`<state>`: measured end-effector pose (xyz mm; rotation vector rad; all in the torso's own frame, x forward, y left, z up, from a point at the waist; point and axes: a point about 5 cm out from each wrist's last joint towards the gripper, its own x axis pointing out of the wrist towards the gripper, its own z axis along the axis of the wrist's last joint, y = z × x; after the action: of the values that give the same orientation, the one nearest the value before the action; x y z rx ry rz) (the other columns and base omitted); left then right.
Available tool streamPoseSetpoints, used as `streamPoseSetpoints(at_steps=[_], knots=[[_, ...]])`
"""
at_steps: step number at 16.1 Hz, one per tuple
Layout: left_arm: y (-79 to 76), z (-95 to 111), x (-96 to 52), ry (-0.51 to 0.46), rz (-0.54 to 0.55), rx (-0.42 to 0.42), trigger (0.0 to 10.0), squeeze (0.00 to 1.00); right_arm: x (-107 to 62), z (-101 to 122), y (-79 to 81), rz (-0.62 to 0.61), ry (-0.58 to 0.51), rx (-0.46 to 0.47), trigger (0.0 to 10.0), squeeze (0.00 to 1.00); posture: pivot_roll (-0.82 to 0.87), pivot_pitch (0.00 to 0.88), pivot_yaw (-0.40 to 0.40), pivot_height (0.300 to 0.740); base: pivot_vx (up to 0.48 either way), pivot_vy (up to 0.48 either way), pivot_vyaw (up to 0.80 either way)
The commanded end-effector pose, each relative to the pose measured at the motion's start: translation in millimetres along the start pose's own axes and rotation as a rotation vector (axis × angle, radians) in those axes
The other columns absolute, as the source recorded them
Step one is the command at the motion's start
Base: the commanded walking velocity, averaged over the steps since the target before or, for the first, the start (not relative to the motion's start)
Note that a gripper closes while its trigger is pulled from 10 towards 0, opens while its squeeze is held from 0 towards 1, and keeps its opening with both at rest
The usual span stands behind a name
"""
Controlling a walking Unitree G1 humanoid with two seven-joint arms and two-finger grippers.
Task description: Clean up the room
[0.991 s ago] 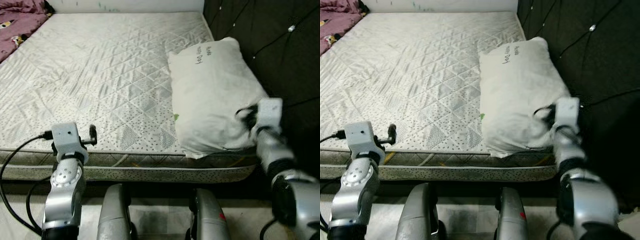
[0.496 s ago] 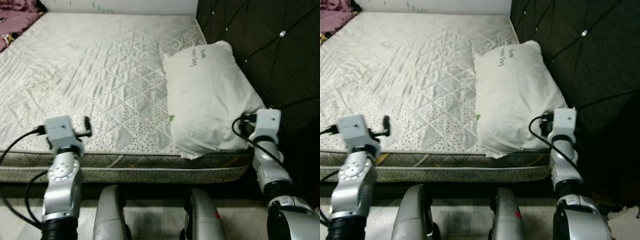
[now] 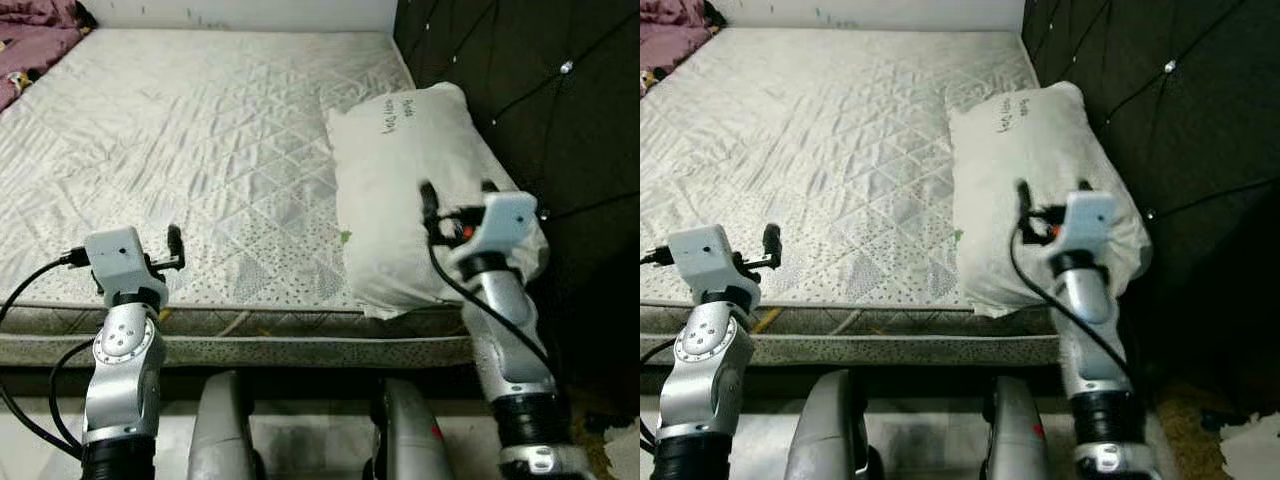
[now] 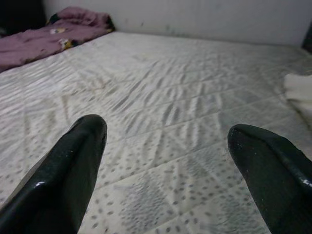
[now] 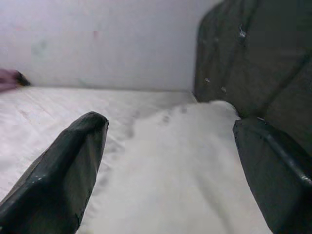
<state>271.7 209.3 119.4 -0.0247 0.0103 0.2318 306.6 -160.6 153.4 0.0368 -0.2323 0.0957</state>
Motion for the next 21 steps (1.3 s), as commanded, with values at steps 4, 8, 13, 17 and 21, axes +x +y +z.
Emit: streamPoseSetpoints(at_steps=[4,8,13,17,21], knots=[[1.2,-2,-12.9,-0.002,0.004,-0.001,10.0,0.00,0.3,8,18.8,0.078,0.034,0.052,10.0,1.00,-0.02,0.000,-0.007,0.586,0.000,0.000,0.00],[2.2,-2,-8.0,0.006,-0.019,0.008,10.0,0.00,6.2,12,22.8,0.082,0.039,0.105,10.0,1.00,-0.03,0.000,0.013,0.620,0.000,0.000,0.00],[-4.9,-8,-8.2,0.028,-0.048,0.007,10.0,0.00,10.2,9,21.8,0.069,0.057,0.093,10.0,1.00,-0.04,0.000,0.016,0.685,0.000,0.000,0.00],[-5.4,-9,-5.9,0.028,-0.044,0.003,10.0,0.00,16.0,7,20.7,0.066,0.065,0.083,10.0,1.00,-0.04,0.000,0.013,0.730,0.000,0.000,0.00],[-3.9,-6,-0.8,0.019,-0.048,0.011,10.0,0.00,14.5,4,13.9,0.034,0.070,0.057,10.0,1.00,-0.05,0.000,0.020,0.740,0.000,0.000,0.00]])
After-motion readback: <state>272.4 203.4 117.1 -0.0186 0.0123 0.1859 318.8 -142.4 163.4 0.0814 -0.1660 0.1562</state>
